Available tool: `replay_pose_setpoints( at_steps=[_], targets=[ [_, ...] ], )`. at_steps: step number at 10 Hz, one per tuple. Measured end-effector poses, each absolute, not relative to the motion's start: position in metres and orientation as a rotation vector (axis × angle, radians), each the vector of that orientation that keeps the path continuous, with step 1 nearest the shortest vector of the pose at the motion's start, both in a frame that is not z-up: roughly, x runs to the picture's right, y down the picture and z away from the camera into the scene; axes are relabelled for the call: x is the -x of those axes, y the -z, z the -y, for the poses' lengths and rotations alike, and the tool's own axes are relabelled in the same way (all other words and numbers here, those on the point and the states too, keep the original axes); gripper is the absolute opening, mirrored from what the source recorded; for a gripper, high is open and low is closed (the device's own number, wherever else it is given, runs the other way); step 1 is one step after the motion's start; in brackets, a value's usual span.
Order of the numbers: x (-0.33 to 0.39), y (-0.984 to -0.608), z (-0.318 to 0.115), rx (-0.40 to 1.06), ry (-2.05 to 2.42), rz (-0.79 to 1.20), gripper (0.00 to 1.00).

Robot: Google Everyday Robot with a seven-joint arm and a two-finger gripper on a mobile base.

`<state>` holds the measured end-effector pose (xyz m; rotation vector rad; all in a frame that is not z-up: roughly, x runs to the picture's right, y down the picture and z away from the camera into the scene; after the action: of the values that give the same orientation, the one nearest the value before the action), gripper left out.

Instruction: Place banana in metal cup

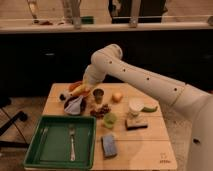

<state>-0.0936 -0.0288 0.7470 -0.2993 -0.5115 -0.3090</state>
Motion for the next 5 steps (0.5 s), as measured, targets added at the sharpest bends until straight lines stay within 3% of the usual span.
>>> replay_pose_setpoints(
  at_steps=[5],
  targets=[
    [0.089, -0.767, 0.051, 0.311, 0.246, 0.421, 0.0]
  ],
)
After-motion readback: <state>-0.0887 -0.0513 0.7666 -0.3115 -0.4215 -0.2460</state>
